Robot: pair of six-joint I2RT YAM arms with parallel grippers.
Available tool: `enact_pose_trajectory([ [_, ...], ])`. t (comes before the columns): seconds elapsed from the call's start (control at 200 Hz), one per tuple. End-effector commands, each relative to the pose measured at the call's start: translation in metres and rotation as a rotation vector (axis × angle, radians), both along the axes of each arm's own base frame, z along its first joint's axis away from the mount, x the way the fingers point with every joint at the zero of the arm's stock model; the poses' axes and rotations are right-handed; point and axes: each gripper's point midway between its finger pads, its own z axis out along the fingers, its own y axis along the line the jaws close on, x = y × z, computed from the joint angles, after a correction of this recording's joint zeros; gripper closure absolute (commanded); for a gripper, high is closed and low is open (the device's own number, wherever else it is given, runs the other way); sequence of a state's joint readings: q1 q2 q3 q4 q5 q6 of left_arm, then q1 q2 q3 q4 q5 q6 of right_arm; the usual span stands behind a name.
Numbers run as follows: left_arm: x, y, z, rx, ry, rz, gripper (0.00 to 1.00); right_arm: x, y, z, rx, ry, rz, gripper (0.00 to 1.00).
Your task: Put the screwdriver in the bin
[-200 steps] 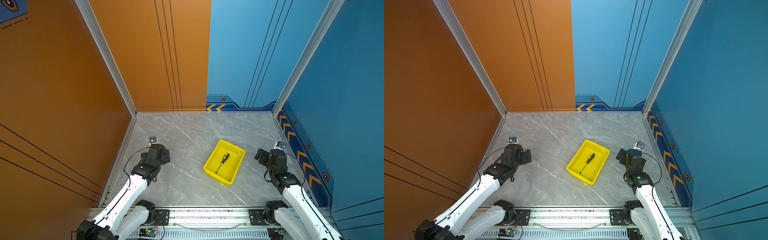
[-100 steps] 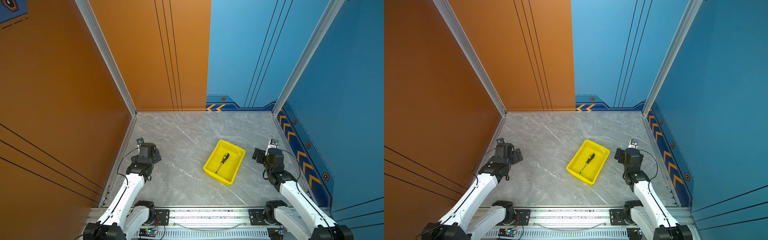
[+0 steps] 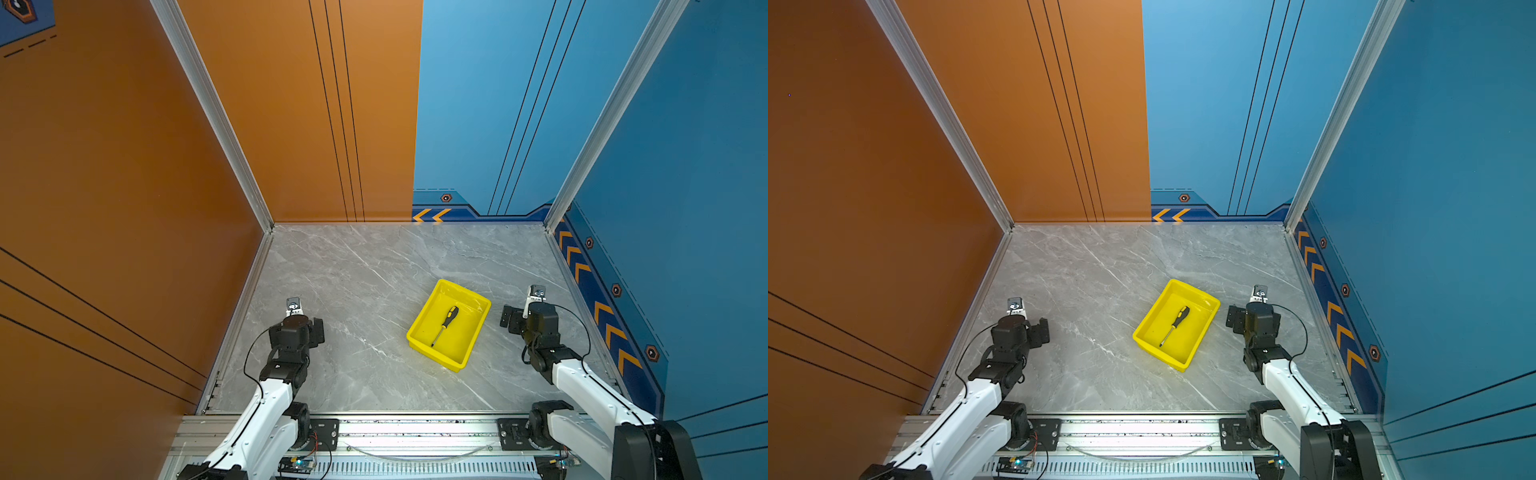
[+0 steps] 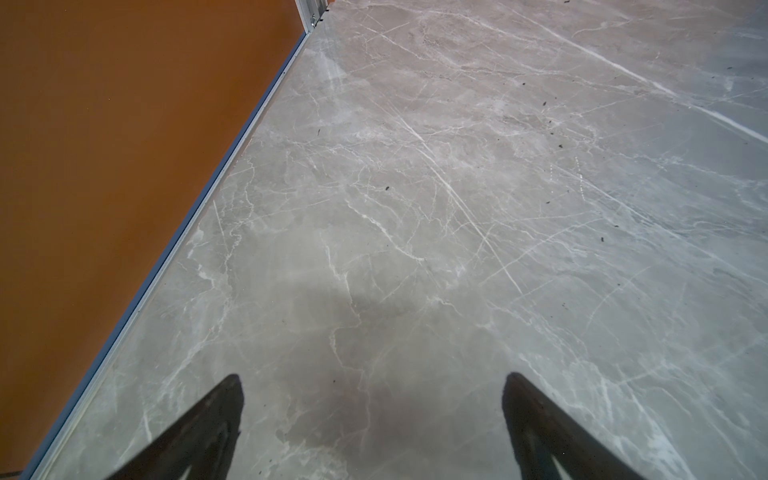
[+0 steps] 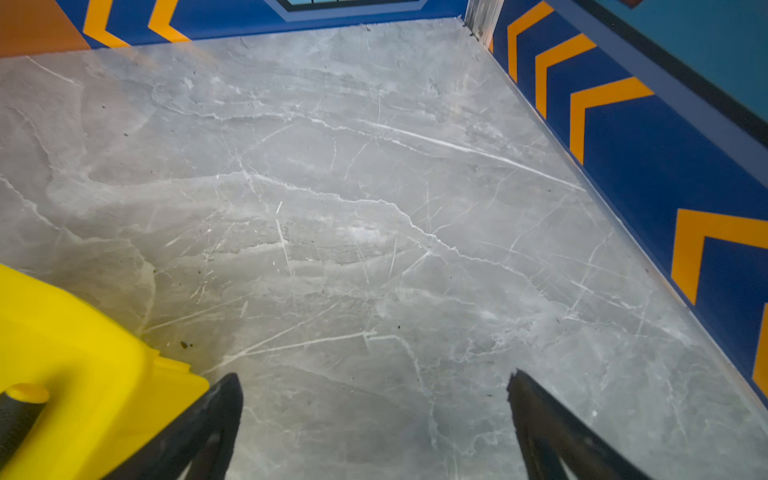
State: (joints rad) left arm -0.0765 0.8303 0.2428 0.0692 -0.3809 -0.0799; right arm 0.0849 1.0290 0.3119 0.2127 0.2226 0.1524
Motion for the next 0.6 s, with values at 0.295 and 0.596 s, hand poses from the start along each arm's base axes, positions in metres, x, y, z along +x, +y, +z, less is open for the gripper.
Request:
enact_pose_trajectory([
  [0.295, 0.059, -0.006, 0.026, -0.009, -0.188, -0.052, 0.02, 0.033, -0.018, 0.028, -0.054, -0.189, -0.097, 0.0],
  [0.596, 0.093, -0.013, 0.032, -0.036, -0.287, -0.097, 0.02, 0.064, -0.018, 0.027, -0.039, -0.214, -0.088, 0.0],
])
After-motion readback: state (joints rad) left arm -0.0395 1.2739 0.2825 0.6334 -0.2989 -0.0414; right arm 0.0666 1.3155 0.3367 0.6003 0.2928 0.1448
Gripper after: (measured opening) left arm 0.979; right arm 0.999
